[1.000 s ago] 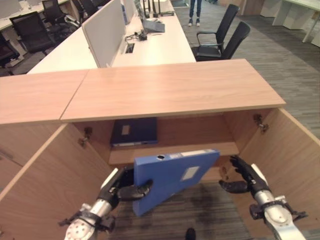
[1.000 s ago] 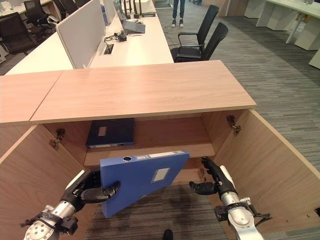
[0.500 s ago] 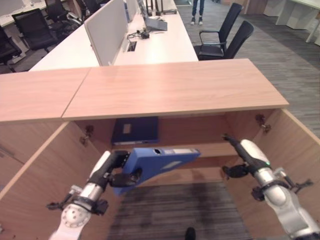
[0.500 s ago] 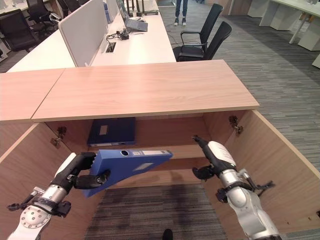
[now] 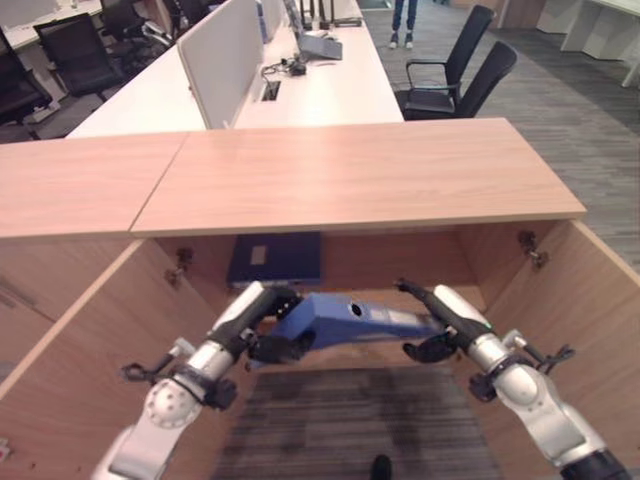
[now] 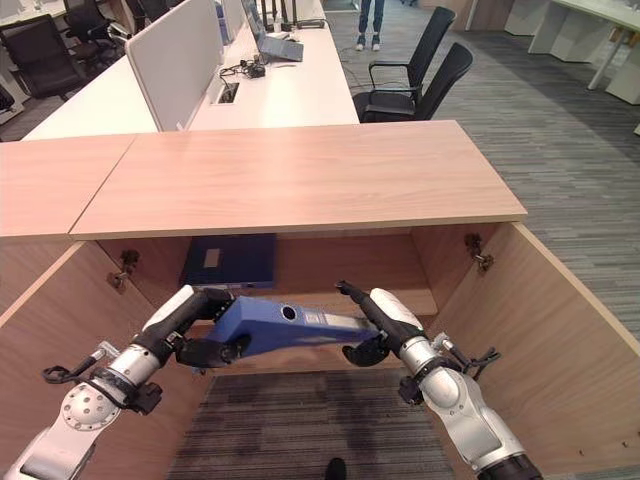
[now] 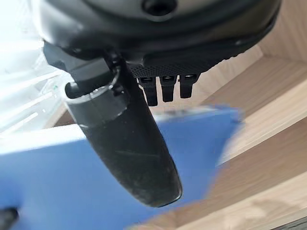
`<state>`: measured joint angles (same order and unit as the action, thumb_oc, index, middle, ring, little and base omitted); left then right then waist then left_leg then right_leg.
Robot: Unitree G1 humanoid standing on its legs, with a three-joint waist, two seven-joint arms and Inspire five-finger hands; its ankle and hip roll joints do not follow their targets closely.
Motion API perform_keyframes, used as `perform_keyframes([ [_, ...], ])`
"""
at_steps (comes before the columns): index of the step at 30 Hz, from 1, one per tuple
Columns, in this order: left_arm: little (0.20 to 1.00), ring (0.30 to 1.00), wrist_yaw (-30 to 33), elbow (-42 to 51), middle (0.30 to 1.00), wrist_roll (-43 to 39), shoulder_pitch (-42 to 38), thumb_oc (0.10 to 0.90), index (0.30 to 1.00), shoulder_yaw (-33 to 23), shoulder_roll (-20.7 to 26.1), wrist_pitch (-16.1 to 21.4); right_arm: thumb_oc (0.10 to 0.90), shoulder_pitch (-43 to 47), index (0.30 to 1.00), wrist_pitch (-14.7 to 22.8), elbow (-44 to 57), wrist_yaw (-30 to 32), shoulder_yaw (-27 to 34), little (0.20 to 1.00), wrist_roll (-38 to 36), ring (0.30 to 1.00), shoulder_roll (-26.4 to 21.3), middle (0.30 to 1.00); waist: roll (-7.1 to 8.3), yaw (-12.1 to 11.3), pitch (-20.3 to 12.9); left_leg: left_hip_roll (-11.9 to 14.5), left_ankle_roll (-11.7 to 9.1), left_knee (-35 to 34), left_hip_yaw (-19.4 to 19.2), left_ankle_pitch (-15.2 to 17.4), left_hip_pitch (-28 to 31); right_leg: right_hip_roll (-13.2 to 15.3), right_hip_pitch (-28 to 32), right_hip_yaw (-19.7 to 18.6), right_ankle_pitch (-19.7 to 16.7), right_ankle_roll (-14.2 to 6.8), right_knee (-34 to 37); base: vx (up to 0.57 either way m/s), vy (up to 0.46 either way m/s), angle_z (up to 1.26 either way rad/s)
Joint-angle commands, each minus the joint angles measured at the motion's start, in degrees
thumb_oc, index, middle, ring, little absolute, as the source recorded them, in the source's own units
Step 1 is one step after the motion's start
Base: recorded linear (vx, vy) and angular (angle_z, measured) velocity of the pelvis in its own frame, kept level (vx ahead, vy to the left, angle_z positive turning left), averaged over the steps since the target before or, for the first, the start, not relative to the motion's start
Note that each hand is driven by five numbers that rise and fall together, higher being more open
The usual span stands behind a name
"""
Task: Put the empty folder in the office cabinet
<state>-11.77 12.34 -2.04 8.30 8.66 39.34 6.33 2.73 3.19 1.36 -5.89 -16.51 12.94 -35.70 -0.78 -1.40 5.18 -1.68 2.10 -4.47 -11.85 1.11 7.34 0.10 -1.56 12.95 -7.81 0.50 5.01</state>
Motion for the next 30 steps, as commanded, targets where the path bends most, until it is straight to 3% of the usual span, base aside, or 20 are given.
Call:
perform_keyframes([
  [1, 0.300, 0.300, 2.33, 6.83, 0.300, -3.85, -7.59, 0.400, 0.300, -1.30, 2.96, 7.52, 0.800, 8.48, 0.900, 4.04, 2.67, 0.29, -1.70, 0.900, -4.03, 0.900, 1.47, 0.900, 2.23, 0.31, -4.37, 1.44, -2.80, -0.53, 1.22, 1.95, -1.51, 3.11, 5.51, -0.99, 5.07, -5.72, -0.01, 0.00, 0.000, 0.00],
  [12, 0.300, 0.300, -0.21, 10.90, 0.300, -14.53, -16.15, 0.400, 0.300, 5.62, 4.18, 8.28, 0.800, 12.65, 0.900, 4.49, 0.95, 0.39, -5.65, 0.900, -4.03, 0.900, 1.27, 0.900, 2.14, 0.56, -4.55, 1.39, -2.83, -0.53, 1.17, 1.98, -1.28, 3.14, 5.67, -1.10, 5.09, -5.79, -0.01, 0.00, 0.000, 0.00],
  [13, 0.300, 0.300, -0.15, 11.19, 0.300, -14.70, -16.89, 0.400, 0.300, 5.83, 4.32, 8.34, 0.770, 13.22, 0.855, 4.52, 1.10, -0.07, -6.31, 0.855, -4.17, 0.855, 1.18, 0.855, 2.16, 0.54, -4.57, 1.38, -2.84, -0.53, 1.18, 1.98, -1.27, 3.15, 5.69, -1.09, 5.11, -5.79, -0.01, 0.00, 0.000, 0.00],
  [14, 0.300, 0.300, -0.15, 11.18, 0.300, -14.70, -16.90, 0.400, 0.300, 5.83, 4.32, 8.34, 0.701, 13.24, 0.752, 4.52, 1.09, -0.07, -6.31, 0.752, -4.17, 0.752, 1.18, 0.752, 2.16, 0.54, -4.55, 1.38, -2.84, -0.53, 1.18, 1.98, -1.27, 3.15, 5.69, -1.09, 5.11, -5.79, -0.01, 0.00, 0.000, 0.00],
  [15, 0.300, 0.300, 0.32, 11.41, 0.300, -14.91, -18.21, 0.400, 0.300, 6.39, 4.01, 8.67, 0.400, 14.01, 0.300, 4.61, 0.81, -1.15, -7.84, 0.300, -5.16, 0.300, 1.00, 0.300, 2.32, 0.45, -4.60, 1.39, -2.88, -0.53, 1.23, 1.93, -1.23, 3.12, 5.74, -1.01, 5.17, -5.77, -0.01, 0.00, 0.000, 0.00],
  [22, 0.300, 0.300, 1.10, 12.24, 0.300, -13.86, -19.78, 0.400, 0.300, 5.88, 3.16, 9.68, 0.400, 13.09, 0.300, 4.35, 0.76, -5.84, -11.17, 0.300, -8.29, 0.300, 0.44, 0.300, 2.52, 0.32, -4.68, 1.44, -3.06, -0.53, 1.42, 1.83, -1.12, 3.07, 5.87, -0.74, 5.43, -5.75, -0.01, 0.00, 0.000, 0.00],
  [27, 0.300, 0.300, 0.43, 11.29, 0.300, -14.74, -17.30, 0.400, 0.300, 4.84, 2.47, 9.57, 0.400, 9.39, 0.300, 4.03, -1.22, -6.79, -10.23, 0.300, -13.20, 0.300, 1.54, 0.300, 2.50, 0.32, -4.63, 1.49, -3.16, -0.53, 1.33, 1.82, -0.99, 3.16, 6.02, -0.47, 5.48, -5.78, -0.01, 0.00, 0.000, 0.00],
  [30, 0.413, 0.413, 0.27, 10.38, 0.413, -14.85, -15.20, 0.475, 0.413, 3.53, 1.80, 9.15, 0.400, 6.59, 0.300, 3.44, -2.46, -7.27, -8.61, 0.300, -17.29, 0.300, 2.83, 0.300, 2.44, 0.38, -4.42, 1.51, -3.21, -0.53, 1.43, 1.72, -0.96, 3.23, 6.05, -0.42, 5.52, -5.78, -0.01, 0.00, 0.000, 0.00],
])
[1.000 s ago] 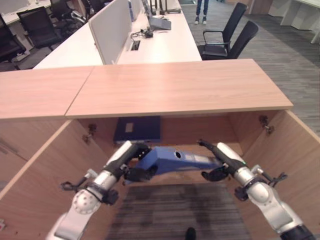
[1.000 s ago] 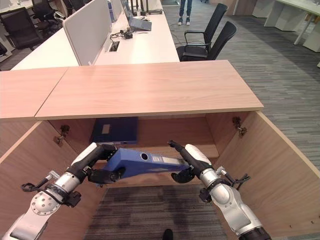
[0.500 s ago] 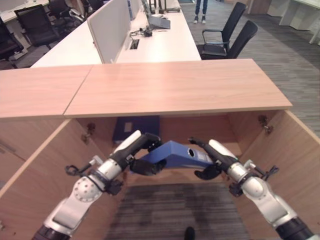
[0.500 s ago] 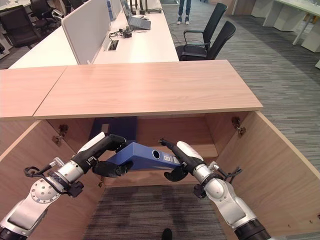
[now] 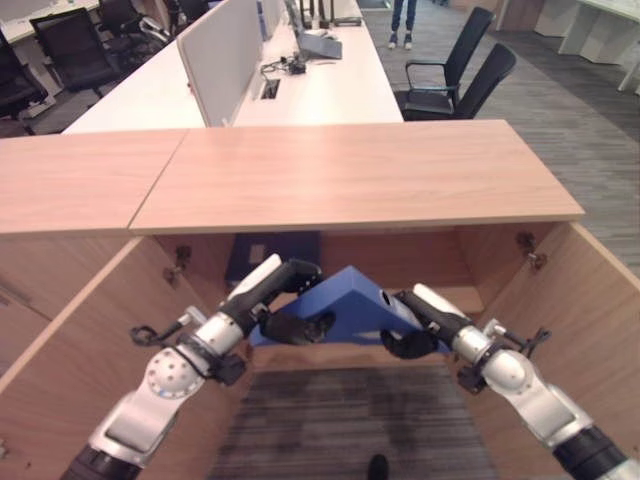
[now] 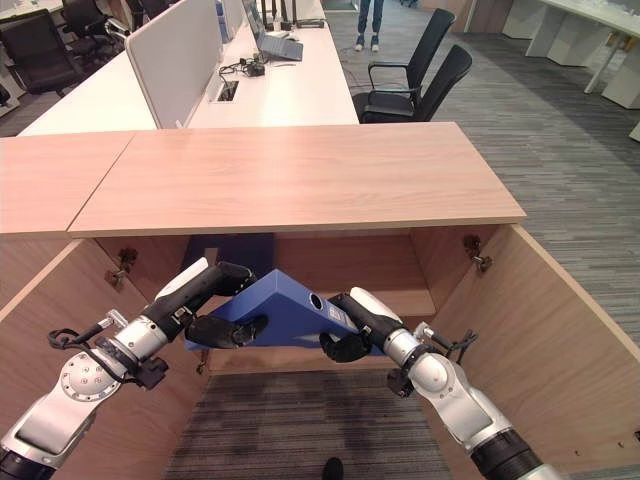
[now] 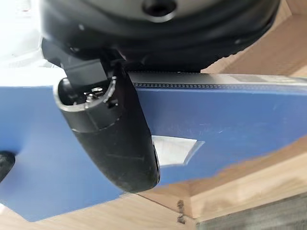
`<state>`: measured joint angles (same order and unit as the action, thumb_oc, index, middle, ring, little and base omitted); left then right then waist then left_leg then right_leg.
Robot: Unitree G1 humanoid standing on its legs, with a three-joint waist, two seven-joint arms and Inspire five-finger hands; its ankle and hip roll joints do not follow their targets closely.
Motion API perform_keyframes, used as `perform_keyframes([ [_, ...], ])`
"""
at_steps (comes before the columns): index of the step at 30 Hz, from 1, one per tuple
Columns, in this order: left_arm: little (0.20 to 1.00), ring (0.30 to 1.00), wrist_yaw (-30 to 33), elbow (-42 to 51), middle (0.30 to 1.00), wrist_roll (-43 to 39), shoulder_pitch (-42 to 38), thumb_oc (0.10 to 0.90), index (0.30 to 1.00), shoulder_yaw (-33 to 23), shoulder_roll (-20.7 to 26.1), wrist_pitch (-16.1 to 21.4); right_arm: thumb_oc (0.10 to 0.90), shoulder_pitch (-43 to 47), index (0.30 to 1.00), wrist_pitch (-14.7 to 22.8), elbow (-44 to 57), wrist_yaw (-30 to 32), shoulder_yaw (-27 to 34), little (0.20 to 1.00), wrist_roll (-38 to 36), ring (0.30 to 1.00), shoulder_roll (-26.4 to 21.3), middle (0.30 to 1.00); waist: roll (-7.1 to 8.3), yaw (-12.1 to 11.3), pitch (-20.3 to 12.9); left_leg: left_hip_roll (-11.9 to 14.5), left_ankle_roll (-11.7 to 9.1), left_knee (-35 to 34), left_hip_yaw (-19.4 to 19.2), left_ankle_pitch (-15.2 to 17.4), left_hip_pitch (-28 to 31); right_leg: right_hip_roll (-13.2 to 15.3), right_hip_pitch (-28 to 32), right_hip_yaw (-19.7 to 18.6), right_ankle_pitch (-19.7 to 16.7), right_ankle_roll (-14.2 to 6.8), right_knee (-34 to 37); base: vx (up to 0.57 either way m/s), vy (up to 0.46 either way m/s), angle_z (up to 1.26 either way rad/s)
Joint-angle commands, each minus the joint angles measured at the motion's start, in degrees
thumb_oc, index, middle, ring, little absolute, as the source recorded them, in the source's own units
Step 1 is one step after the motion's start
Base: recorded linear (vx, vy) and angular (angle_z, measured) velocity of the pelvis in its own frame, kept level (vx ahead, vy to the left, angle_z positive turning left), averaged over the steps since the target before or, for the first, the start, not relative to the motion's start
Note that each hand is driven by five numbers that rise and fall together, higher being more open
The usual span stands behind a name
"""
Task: Put the empty folder in the office cabinet
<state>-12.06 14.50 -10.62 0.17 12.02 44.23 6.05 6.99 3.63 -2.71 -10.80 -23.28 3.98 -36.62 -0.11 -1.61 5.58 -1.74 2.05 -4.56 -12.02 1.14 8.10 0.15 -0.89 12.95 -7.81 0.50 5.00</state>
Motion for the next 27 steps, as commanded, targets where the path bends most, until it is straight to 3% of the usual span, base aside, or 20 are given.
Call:
perform_keyframes([
  [1, 0.484, 0.484, 0.51, 8.06, 0.484, -6.18, -6.34, 0.522, 0.484, -0.11, -3.37, 9.23, 0.400, 1.69, 0.300, 2.84, 1.48, -2.51, -1.49, 0.300, -9.27, 0.300, 4.02, 0.300, 1.78, 0.62, -4.83, 1.58, -3.17, -0.44, 1.64, 1.66, -1.75, 3.19, 5.39, -0.40, 5.54, -5.78, 0.00, 0.00, 0.000, 0.00],
  [3, 0.587, 0.587, 0.34, 7.70, 0.587, -6.27, -5.29, 0.591, 0.587, -0.54, -3.71, 9.01, 0.400, 0.77, 0.300, 2.66, 1.28, -2.72, -0.93, 0.300, -10.65, 0.300, 4.32, 0.300, 1.82, 0.64, -4.74, 1.62, -3.23, -0.44, 1.64, 1.61, -1.79, 3.18, 5.40, -0.34, 5.60, -5.76, 0.00, 0.01, -0.018, 0.01],
  [4, 0.900, 0.900, 0.33, 7.15, 0.900, -6.04, -3.11, 0.800, 0.900, -1.74, -4.20, 8.35, 0.400, -0.86, 0.300, 2.10, 1.21, -2.84, 0.22, 0.300, -12.19, 0.300, 4.52, 0.300, 1.80, 0.63, -4.59, 1.70, -3.37, -0.44, 1.67, 1.50, -1.89, 3.22, 5.40, -0.14, 5.60, -5.73, 0.00, 0.03, -0.048, 0.02],
  [10, 0.900, 0.900, 0.39, 3.38, 0.900, -5.61, 3.19, 0.800, 0.900, -4.47, -6.51, 6.68, 0.400, -4.76, 0.300, 0.81, -0.05, -2.57, 4.48, 0.300, -13.67, 0.300, 4.07, 0.300, 1.91, 0.60, -3.34, 2.41, -4.08, -0.44, 2.23, 0.83, -2.90, 2.97, 4.95, 0.59, 5.65, -5.25, 0.00, 0.02, -0.089, 0.09],
  [11, 0.900, 0.900, -0.68, 1.20, 0.900, -8.50, 5.30, 0.800, 0.900, -4.62, -7.50, 5.39, 0.400, -5.86, 0.300, 1.02, -1.26, -2.19, 4.89, 0.300, -11.79, 0.300, 3.94, 0.300, 1.79, 0.89, -2.26, 2.80, -4.38, -0.44, 2.52, 0.46, -3.61, 2.70, 4.43, 0.80, 5.40, -4.92, 0.00, 0.02, -0.185, 0.18],
  [12, 0.900, 0.900, -1.52, -2.33, 0.900, -11.79, 6.61, 0.800, 0.900, -4.27, -7.70, 4.19, 0.400, -5.02, 0.300, -1.93, -2.24, -1.95, 5.66, 0.300, -8.54, 0.300, 3.48, 0.300, 1.63, 0.97, -1.70, 3.56, -4.73, -0.44, 3.04, 0.22, -3.90, 2.34, 3.83, 1.16, 6.11, -4.39, -0.87, 0.01, -0.180, 0.13],
  [16, 0.900, 0.900, -4.96, -15.15, 0.900, -27.69, 8.71, 0.800, 0.900, -2.04, -14.46, 1.17, 0.400, -5.38, 0.300, -0.12, -1.98, 3.08, 10.64, 0.300, -4.93, 0.300, 2.71, 0.300, 0.99, 1.05, 0.36, 5.22, -5.76, -0.19, 2.69, -2.18, -4.36, 2.04, 1.97, 1.93, 9.06, -3.20, -4.49, 0.02, -0.130, 0.13],
  [18, 0.900, 0.900, -3.69, -24.32, 0.900, -28.23, 10.53, 0.800, 0.900, -4.58, -18.88, 0.07, 0.400, -7.87, 0.300, 0.39, -4.06, 3.58, 13.25, 0.300, -9.81, 0.300, 5.64, 0.300, 1.42, 0.98, 2.10, 6.47, -6.35, 6.51, 2.27, -1.71, -8.17, 2.93, 1.51, 3.29, 10.28, -2.29, -5.73, -0.06, -0.102, 0.18],
  [19, 0.900, 0.900, -3.70, -24.34, 0.900, -28.23, 10.52, 0.800, 0.900, -4.58, -18.89, 0.09, 0.400, -7.86, 0.300, 0.40, -4.07, 3.58, 13.24, 0.300, -9.81, 0.300, 5.63, 0.300, 1.42, 1.02, 2.06, 6.48, -6.36, 6.62, 2.31, -1.66, -8.27, 2.92, 1.47, 3.32, 10.29, -2.29, -5.75, -0.01, -0.085, 0.27],
  [20, 0.900, 0.900, -1.89, -35.70, 0.900, -26.46, 11.81, 0.800, 0.900, -7.10, -23.13, -1.46, 0.400, -8.94, 0.300, -0.09, -7.16, 3.62, 14.61, 0.300, -14.91, 0.300, 8.59, 0.300, 1.18, 0.40, 2.36, 5.77, -5.98, 7.72, 3.98, -2.86, -11.34, 3.32, 1.47, 4.08, 10.85, -2.11, -5.62, 0.05, -0.028, 0.28],
  [22, 0.900, 0.900, -0.70, -46.01, 0.900, -24.92, 11.16, 0.800, 0.900, -8.25, -25.96, -2.84, 0.400, -9.00, 0.300, -0.98, -8.22, 3.73, 14.88, 0.300, -18.24, 0.300, 10.41, 0.300, 0.79, 0.47, 1.91, 5.11, -5.94, 4.88, 2.83, -5.54, -13.60, 3.50, 2.09, 4.45, 11.04, -2.39, -5.06, 0.11, 0.018, 0.13],
  [24, 0.900, 0.900, -0.45, -49.11, 0.900, -24.77, 11.00, 0.800, 0.900, -8.72, -26.73, -2.86, 0.400, -8.94, 0.300, -1.14, -8.43, 3.68, 14.82, 0.300, -19.83, 0.300, 10.94, 0.300, 0.57, 0.31, 1.97, 4.85, -6.03, 4.28, 2.58, -6.65, -14.79, 3.45, 2.41, 4.37, 11.13, -2.41, -4.79, 0.09, 0.057, 0.17],
  [25, 0.900, 0.900, 0.61, -56.65, 0.900, -22.79, 10.21, 0.800, 0.900, -9.04, -28.16, -3.15, 0.400, -8.56, 0.300, -1.41, -9.42, 3.89, 14.31, 0.300, -23.10, 0.300, 12.10, 0.300, -0.01, -0.11, 2.29, 4.28, -6.45, 2.39, 2.57, -8.76, -16.43, 3.03, 3.04, 3.54, 11.37, -2.38, -4.31, 0.09, 0.082, 0.00],
  [27, 0.900, 0.900, 1.27, -59.62, 0.900, -21.81, 9.87, 0.800, 0.900, -9.15, -28.56, -3.12, 0.400, -8.50, 0.300, -1.74, -9.65, 3.85, 13.87, 0.300, -24.86, 0.300, 12.55, 0.300, -0.24, -0.29, 2.45, 4.25, -6.66, 1.64, 2.41, -9.50, -16.99, 2.83, 3.28, 3.11, 11.49, -2.40, -4.25, 0.09, 0.089, -0.12],
])
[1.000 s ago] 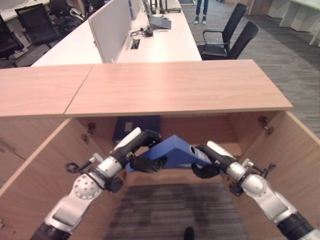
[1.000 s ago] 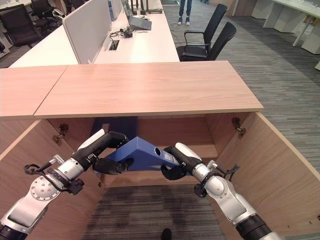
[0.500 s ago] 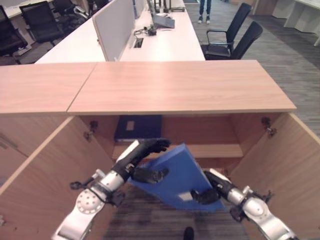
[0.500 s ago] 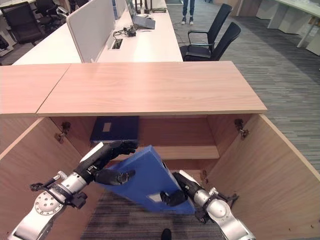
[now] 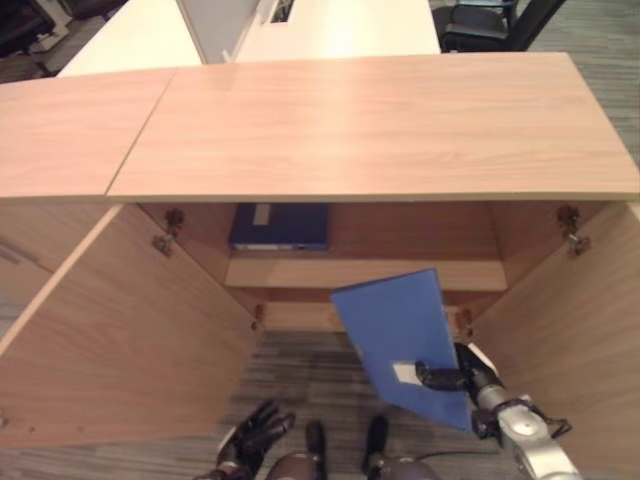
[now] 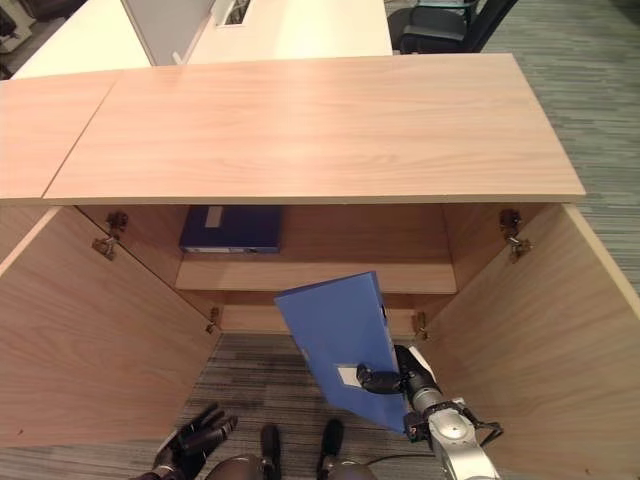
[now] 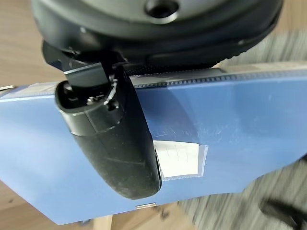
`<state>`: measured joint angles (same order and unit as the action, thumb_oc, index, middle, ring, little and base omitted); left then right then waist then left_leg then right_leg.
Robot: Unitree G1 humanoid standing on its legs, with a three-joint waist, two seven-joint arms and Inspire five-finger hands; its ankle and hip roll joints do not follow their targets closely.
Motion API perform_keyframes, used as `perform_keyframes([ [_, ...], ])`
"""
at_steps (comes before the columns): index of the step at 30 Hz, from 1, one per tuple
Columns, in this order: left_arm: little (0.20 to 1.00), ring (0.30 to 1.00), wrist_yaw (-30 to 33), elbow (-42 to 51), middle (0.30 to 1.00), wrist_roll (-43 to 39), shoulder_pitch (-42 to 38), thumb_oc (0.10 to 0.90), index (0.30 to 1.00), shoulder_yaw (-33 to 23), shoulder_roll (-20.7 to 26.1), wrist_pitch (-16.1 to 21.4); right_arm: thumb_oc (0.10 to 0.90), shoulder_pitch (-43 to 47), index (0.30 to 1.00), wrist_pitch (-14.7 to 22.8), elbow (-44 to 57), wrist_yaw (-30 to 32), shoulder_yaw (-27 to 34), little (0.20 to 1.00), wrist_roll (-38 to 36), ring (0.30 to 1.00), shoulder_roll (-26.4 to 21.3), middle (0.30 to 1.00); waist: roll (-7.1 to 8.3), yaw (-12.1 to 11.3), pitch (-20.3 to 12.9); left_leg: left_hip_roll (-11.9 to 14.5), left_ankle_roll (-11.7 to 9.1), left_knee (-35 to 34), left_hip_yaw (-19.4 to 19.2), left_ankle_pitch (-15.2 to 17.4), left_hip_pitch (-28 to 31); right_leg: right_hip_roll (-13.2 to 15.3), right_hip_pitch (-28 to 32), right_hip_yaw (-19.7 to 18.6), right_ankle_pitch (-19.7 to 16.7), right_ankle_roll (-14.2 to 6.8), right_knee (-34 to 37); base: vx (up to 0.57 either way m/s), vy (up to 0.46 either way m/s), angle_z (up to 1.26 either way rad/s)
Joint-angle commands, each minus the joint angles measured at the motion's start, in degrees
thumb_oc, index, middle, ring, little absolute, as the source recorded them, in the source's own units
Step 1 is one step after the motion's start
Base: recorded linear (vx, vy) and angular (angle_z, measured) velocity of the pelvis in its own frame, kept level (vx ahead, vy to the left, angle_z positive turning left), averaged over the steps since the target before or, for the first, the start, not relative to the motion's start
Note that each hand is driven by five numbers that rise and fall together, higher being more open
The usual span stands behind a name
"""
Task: Put the empty folder in the office cabinet
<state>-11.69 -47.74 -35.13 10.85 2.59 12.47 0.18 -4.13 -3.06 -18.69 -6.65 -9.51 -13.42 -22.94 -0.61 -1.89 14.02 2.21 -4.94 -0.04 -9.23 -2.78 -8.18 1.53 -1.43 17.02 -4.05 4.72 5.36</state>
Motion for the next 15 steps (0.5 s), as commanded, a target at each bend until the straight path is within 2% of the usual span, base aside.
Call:
perform_keyframes([
  [1, 0.900, 0.900, 2.14, -3.77, 0.900, 4.11, -1.32, 0.800, 0.900, 0.06, 2.02, 2.60, 0.400, 3.14, 0.300, 4.48, 5.45, -0.80, -0.73, 0.300, -13.33, 0.300, 0.10, 0.300, -0.02, -0.28, -5.62, 0.21, 0.18, -3.23, -0.40, -6.26, -1.44, 1.10, 4.37, -2.06, 7.87, -6.59, -4.47, 0.11, 0.109, -0.24],
  [4, 0.900, 0.900, 2.46, -12.25, 0.900, 5.30, -1.06, 0.800, 0.900, -1.55, 0.23, 2.08, 0.400, 3.03, 0.300, 3.74, 5.52, -2.44, -2.04, 0.300, -22.06, 0.300, 1.86, 0.300, -0.56, -0.32, -6.46, 0.30, 0.58, -4.96, -0.50, -5.51, -0.16, 0.42, 5.11, -3.40, 7.72, -6.91, -3.50, 0.14, 0.147, -0.35],
  [8, 0.900, 0.900, 4.07, -19.15, 0.900, 8.55, -1.08, 0.800, 0.900, -2.78, -0.17, 2.21, 0.400, 5.02, 0.300, 2.95, 5.93, -3.19, -4.16, 0.300, -31.65, 0.300, 3.09, 0.300, -0.35, -0.67, -6.29, -0.17, 1.48, -4.96, -1.59, -4.73, 0.45, 1.12, 4.65, -5.12, 7.23, -7.40, -2.70, 0.07, 0.174, -0.40],
  [10, 0.900, 0.900, 5.05, -21.15, 0.900, 9.22, -0.81, 0.800, 0.900, -3.70, -0.03, 2.63, 0.400, 9.41, 0.300, 2.40, 7.88, -4.47, -5.73, 0.300, -38.12, 0.300, 3.40, 0.300, -0.47, -1.50, -4.75, -0.96, 2.57, -4.78, -2.50, -4.02, -0.24, 2.50, 2.67, -6.66, 6.89, -8.41, -3.54, 0.00, 0.277, -0.33],
  [13, 0.900, 0.900, 6.14, -21.40, 0.900, 8.81, -0.96, 0.800, 0.900, -3.05, 0.10, 3.07, 0.400, 15.57, 0.300, 4.50, 8.47, -3.72, -5.63, 0.300, -44.44, 0.300, 4.15, 0.300, -1.10, -2.06, -2.66, -1.75, 3.84, -3.69, -3.52, -2.88, -1.76, 4.19, -1.15, -8.26, 6.75, -9.32, -6.53, -0.08, 0.242, -0.21],
  [15, 0.900, 0.900, 7.13, -20.70, 0.900, 8.24, -1.67, 0.800, 0.900, -2.17, 0.62, 3.49, 0.400, 20.29, 0.300, 6.74, 8.85, -2.08, -4.76, 0.300, -48.63, 0.300, 5.08, 0.300, -1.64, -2.58, -0.52, -2.03, 4.83, -2.15, -4.66, -1.84, -3.52, 5.22, -5.54, -9.09, 6.92, -9.85, -11.17, -0.14, 0.254, -0.41],
])
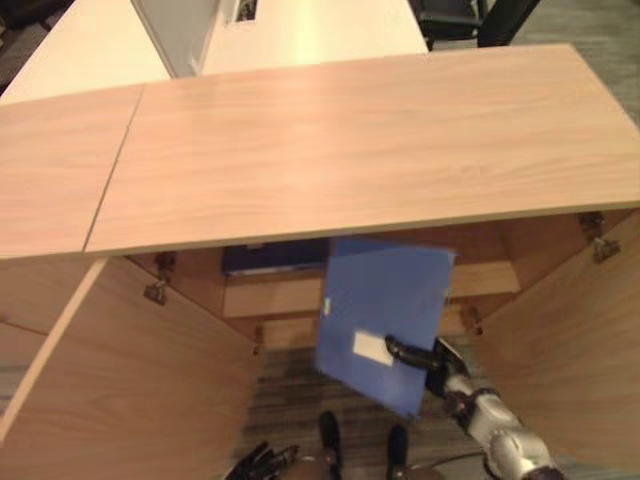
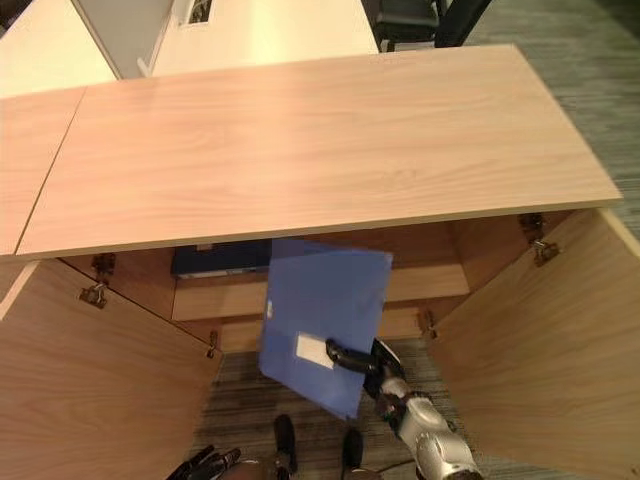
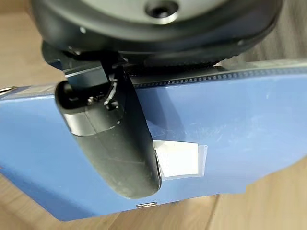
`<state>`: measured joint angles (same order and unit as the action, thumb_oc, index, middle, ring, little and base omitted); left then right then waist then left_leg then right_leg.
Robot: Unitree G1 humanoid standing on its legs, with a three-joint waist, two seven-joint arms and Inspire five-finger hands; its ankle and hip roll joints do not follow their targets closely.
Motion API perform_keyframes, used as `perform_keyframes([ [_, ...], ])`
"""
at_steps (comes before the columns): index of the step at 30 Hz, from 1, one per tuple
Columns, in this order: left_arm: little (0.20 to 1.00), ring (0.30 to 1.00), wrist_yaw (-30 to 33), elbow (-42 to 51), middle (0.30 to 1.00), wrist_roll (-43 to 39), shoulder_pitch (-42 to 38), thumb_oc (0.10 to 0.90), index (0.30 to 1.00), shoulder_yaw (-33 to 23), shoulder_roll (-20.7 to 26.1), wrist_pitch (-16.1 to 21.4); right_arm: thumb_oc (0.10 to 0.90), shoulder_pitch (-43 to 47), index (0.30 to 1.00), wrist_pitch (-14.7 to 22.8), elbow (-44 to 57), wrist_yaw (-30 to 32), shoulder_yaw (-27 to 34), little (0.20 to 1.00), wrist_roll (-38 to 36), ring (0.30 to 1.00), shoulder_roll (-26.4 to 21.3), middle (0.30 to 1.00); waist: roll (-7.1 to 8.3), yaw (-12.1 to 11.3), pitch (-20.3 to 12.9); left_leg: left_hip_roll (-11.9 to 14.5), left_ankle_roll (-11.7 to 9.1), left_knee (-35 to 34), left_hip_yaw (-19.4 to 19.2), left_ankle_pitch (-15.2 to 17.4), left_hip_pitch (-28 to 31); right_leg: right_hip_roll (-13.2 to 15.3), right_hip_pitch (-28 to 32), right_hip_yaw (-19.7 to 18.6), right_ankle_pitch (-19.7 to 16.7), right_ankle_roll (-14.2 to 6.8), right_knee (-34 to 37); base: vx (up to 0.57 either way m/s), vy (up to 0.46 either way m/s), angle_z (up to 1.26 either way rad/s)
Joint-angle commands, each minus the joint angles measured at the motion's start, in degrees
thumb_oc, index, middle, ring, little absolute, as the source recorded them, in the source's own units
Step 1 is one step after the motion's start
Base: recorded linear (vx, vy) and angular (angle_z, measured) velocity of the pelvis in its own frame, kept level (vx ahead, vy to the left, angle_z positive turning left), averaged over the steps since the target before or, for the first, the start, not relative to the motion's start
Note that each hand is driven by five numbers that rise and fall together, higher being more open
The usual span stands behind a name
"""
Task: Put the empty folder in the office cabinet
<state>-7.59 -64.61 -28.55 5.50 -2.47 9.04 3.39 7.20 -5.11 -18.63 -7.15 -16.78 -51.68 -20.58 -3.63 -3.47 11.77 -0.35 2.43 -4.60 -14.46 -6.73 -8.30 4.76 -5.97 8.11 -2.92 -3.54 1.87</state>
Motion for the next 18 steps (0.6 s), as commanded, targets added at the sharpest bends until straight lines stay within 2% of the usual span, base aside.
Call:
perform_keyframes([
  [1, 0.900, 0.900, 3.61, -3.83, 0.900, 1.87, 3.31, 0.800, 0.900, 3.42, 4.33, 0.30, 0.400, 11.46, 0.300, 9.61, 8.59, -0.92, 3.04, 0.300, -12.08, 0.300, 3.69, 0.300, 1.36, -1.18, 3.02, 0.02, -2.31, 2.98, 0.21, 3.62, -3.25, 3.09, -3.20, -0.48, 6.85, -2.43, -11.25, -0.14, 0.252, -0.46],
  [3, 0.900, 0.900, 4.70, -2.51, 0.900, 1.99, 3.05, 0.800, 0.900, 4.97, 5.04, 0.75, 0.400, 17.14, 0.300, 11.68, 6.32, 1.07, 3.04, 0.300, -16.02, 0.300, 4.95, 0.300, 0.87, -1.93, 6.00, 0.40, -1.53, 4.73, -1.81, 4.27, -4.77, 4.71, -9.19, 0.56, 5.49, -3.01, -19.00, -0.19, 0.221, -0.31],
  [4, 0.900, 0.900, 5.08, -1.89, 0.900, 1.77, 3.18, 0.800, 0.900, 5.49, 5.53, 0.59, 0.400, 19.89, 0.300, 12.59, 5.36, 2.07, 3.71, 0.300, -17.15, 0.300, 5.60, 0.300, 0.95, -3.12, 6.88, 0.98, -1.74, 5.25, -3.19, 4.49, -5.60, 6.27, -10.54, 3.57, 5.35, -2.68, -20.02, -0.16, 0.114, -0.32],
  [5, 0.900, 0.900, 5.36, -1.22, 0.900, 1.71, 3.35, 0.800, 0.900, 6.13, 5.91, 0.65, 0.400, 22.32, 0.300, 13.05, 4.37, 2.69, 4.54, 0.300, -18.14, 0.300, 5.98, 0.300, 1.30, -3.94, 7.47, 1.29, -2.00, 5.89, -4.19, 4.57, -6.45, 7.51, -10.44, 6.76, 4.85, -2.37, -19.09, -0.08, 0.055, -0.56],
  [6, 0.900, 0.900, 5.36, -1.22, 0.900, 1.71, 3.34, 0.800, 0.900, 6.12, 5.92, 0.65, 0.400, 22.33, 0.300, 13.05, 4.35, 2.69, 4.54, 0.300, -18.14, 0.300, 5.98, 0.300, 1.29, -3.94, 7.48, 1.30, -2.00, 5.90, -4.18, 4.58, -6.46, 7.50, -10.43, 6.77, 4.84, -2.36, -19.08, -0.06, -0.009, -0.84],
  [7, 0.900, 0.900, 5.69, -0.40, 0.900, 1.38, 3.62, 0.800, 0.900, 6.89, 6.19, 0.66, 0.400, 25.05, 0.300, 13.89, 3.13, 3.54, 4.81, 0.300, -19.11, 0.300, 5.88, 0.300, 1.93, -4.54, 8.13, 1.78, -2.37, 6.21, -5.37, 4.54, -6.97, 7.75, -10.53, 9.86, 3.82, -1.98, -17.06, -0.06, -0.065, -0.71],
  [8, 0.900, 0.900, 5.91, 0.99, 0.900, 0.26, 3.77, 0.800, 0.900, 7.64, 6.51, 0.44, 0.400, 28.44, 0.300, 15.09, 1.17, 4.62, 6.53, 0.300, -20.77, 0.300, 6.53, 0.300, 2.72, -5.03, 9.15, 2.22, -2.84, 6.58, -6.05, 4.39, -7.72, 6.09, -11.84, 12.23, 2.36, -1.88, -13.06, -0.07, -0.088, -0.54],
  [9, 0.900, 0.900, 6.22, 1.38, 0.900, -0.33, 3.50, 0.800, 0.900, 7.96, 6.89, 0.70, 0.400, 29.81, 0.300, 16.34, -0.67, 4.82, 7.88, 0.300, -22.15, 0.300, 6.70, 0.300, 2.81, -5.03, 9.97, 2.43, -2.97, 7.01, -5.80, 4.60, -8.33, 5.29, -13.34, 12.54, 1.35, -2.14, -11.90, -0.03, -0.111, -0.45],
  [12, 0.900, 0.900, 7.25, 4.09, 0.900, -0.78, 3.54, 0.800, 0.900, 9.56, 6.73, 1.00, 0.400, 33.82, 0.300, 20.06, -3.11, 7.41, 11.83, 0.300, -25.10, 0.300, 7.25, 0.300, 2.96, -4.94, 11.30, 1.84, -2.91, 9.09, -4.62, 5.39, -10.06, 4.89, -12.55, 13.00, 0.63, -2.23, -8.52, 0.00, -0.069, -0.08],
  [13, 0.900, 0.900, 7.30, 4.18, 0.900, -0.80, 3.51, 0.800, 0.900, 9.58, 6.76, 0.96, 0.400, 33.93, 0.300, 20.09, -3.18, 7.42, 11.88, 0.300, -25.11, 0.300, 7.24, 0.300, 2.94, -4.93, 11.38, 1.88, -2.93, 9.21, -4.56, 5.44, -10.10, 4.86, -12.46, 13.08, 0.60, -2.21, -8.42, -0.02, -0.064, 0.38],
  [14, 0.900, 0.900, 7.71, 5.87, 0.900, -1.74, 3.61, 0.800, 0.900, 10.41, 6.58, 0.86, 0.400, 35.86, 0.300, 22.50, -4.29, 8.48, 13.80, 0.300, -26.62, 0.300, 6.78, 0.300, 2.69, -5.21, 12.77, 2.12, -3.17, 10.02, -4.15, 5.67, -11.16, 4.60, -12.88, 13.39, 0.81, -1.96, -8.77, -0.03, -0.072, 0.29],
  [18, 0.900, 0.900, 8.80, 7.04, 0.900, -1.55, 3.40, 0.800, 0.900, 12.70, 6.94, 0.89, 0.400, 40.12, 0.300, 26.66, -4.58, 10.26, 15.87, 0.300, -27.86, 0.300, 6.59, 0.300, 1.84, -5.66, 14.34, 2.46, -3.31, 12.46, -3.30, 6.57, -14.39, 5.04, -15.38, 13.20, 1.39, -1.59, -10.66, -0.03, -0.098, 0.02],
])
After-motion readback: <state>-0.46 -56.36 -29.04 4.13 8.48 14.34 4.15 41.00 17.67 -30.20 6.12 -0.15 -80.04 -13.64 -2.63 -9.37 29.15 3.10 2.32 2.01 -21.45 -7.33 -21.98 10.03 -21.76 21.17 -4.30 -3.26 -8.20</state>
